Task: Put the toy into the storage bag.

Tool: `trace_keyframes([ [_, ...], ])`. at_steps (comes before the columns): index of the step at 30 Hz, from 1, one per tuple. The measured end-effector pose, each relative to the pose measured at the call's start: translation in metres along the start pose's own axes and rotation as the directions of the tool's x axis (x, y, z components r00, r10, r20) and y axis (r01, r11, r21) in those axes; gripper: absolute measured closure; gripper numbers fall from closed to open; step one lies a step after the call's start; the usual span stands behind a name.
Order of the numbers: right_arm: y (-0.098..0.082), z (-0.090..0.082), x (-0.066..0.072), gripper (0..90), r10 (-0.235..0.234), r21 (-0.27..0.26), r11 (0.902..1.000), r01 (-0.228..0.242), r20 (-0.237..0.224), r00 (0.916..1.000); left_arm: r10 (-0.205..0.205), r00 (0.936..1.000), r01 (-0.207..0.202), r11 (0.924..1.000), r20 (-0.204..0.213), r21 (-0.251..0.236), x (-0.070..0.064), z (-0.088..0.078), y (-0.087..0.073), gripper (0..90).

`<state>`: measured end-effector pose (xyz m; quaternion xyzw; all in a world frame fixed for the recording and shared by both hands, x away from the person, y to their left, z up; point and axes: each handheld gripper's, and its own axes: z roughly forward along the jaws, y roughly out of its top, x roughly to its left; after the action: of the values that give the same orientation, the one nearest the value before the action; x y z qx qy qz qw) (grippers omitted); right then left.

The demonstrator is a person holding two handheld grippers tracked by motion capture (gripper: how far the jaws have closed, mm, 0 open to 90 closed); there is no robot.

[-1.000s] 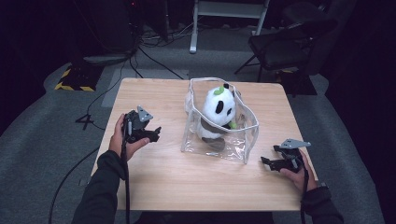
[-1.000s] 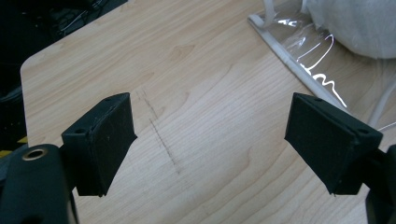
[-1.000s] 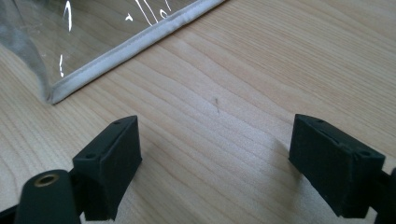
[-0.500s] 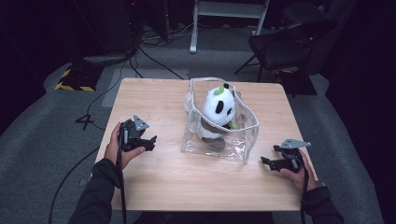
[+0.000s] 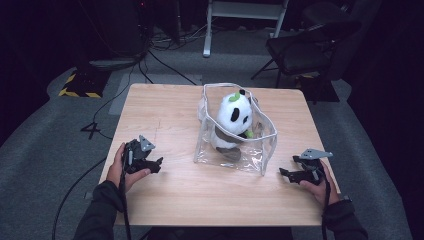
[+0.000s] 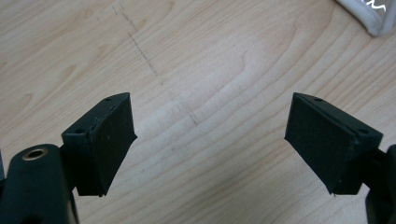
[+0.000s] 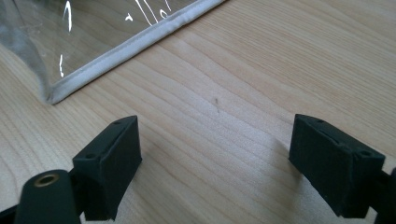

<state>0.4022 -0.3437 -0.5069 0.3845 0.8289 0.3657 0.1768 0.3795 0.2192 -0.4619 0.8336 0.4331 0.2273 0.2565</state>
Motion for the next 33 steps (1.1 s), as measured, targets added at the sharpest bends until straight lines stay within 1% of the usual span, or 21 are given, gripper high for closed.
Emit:
trace_keyframes([
  [1, 0.0, 0.0, 0.0, 16.6, 0.0, 0.0, 1.0, 0.0, 0.0, 1.0, -0.006, 0.9999, 0.006, 1.0, 0.011, 0.002, 0.0, 0.0, -0.001, 16.1],
  [2, 0.0, 0.0, 0.0, 16.6, 0.0, 0.0, 1.0, 0.0, 0.0, 1.0, -0.011, 0.9999, 0.011, 0.9999, 0.003, -0.012, 0.0, -0.001, -0.004, 16.0],
  [3, 0.0, 0.0, 0.0, 16.6, 0.0, 0.0, 1.0, 0.0, 0.001, 1.0, -0.006, 1.0, 0.006, 0.9999, -0.007, -0.013, -0.001, -0.001, -0.005, 16.0],
  [7, 0.0, 0.0, 0.0, 16.5, 0.0, 0.0, 1.0, 0.0, 0.001, 1.0, 0.0, 1.0, 0.0, 1.0, -0.002, 0.005, -0.004, 0.002, -0.015, 16.0],
  [9, 0.0, 0.0, 0.0, 16.5, 0.0, 0.0, 1.0, 0.0, 0.001, 1.0, 0.012, 0.9999, -0.012, 0.9998, -0.01, 0.013, -0.005, 0.003, -0.019, 16.1],
  [11, 0.0, 0.0, 0.0, 16.5, 0.0, 0.0, 1.0, 0.0, 0.001, 1.0, -0.001, 1.0, 0.001, 1.0, -0.004, 0.007, -0.004, 0.003, -0.023, 16.0],
  [13, 0.0, 0.0, 0.0, 16.5, 0.0, 0.0, 1.0, 0.0, 0.001, 1.0, -0.007, 1.0, 0.007, 0.9999, 0.002, 0.013, -0.004, 0.004, -0.028, 16.1],
  [15, 0.0, 0.0, 0.0, 16.5, 0.0, 0.0, 1.0, 0.0, 0.001, 1.0, -0.011, 0.9999, 0.011, 0.9998, -0.003, 0.015, -0.004, 0.003, -0.034, 16.0],
  [19, 0.0, 0.0, 0.0, 16.6, 0.0, 0.0, 1.0, 0.0, 0.001, 1.0, -0.038, 0.9993, 0.038, 0.9993, 0.005, 0.002, -0.003, 0.003, -0.046, 16.0],
  [21, 0.0, 0.0, 0.0, 16.6, 0.0, 0.001, 1.0, 0.0, 0.001, 1.0, -0.042, 0.9991, 0.042, 0.9991, 0.001, 0.005, -0.002, 0.002, -0.051, 16.1],
  [25, 0.0, 0.0, 0.0, 16.5, 0.0, 0.001, 1.0, 0.0, 0.001, 1.0, -0.071, 0.9975, 0.071, 0.9975, -0.002, -0.008, 0.0, -0.002, -0.061, 16.0],
  [27, 0.0, 0.0, 0.0, 16.5, 0.0, 0.0, 1.0, 0.0, 0.001, 1.0, -0.084, 0.9964, 0.084, 0.9963, 0.007, -0.018, 0.001, -0.003, -0.065, 16.0],
  [30, 0.0, 0.0, 0.0, 16.5, 0.0, 0.0, 1.0, 0.0, 0.001, 1.0, -0.113, 0.9933, 0.113, 0.9932, 0.028, -0.028, 0.002, -0.005, -0.072, 16.1],
  [33, 0.0, 0.0, 0.0, 16.5, 0.0, 0.0, 1.0, 0.0, 0.001, 1.0, -0.152, 0.9871, 0.154, 0.9871, 0.05, -0.042, 0.002, -0.008, -0.079, 16.0],
])
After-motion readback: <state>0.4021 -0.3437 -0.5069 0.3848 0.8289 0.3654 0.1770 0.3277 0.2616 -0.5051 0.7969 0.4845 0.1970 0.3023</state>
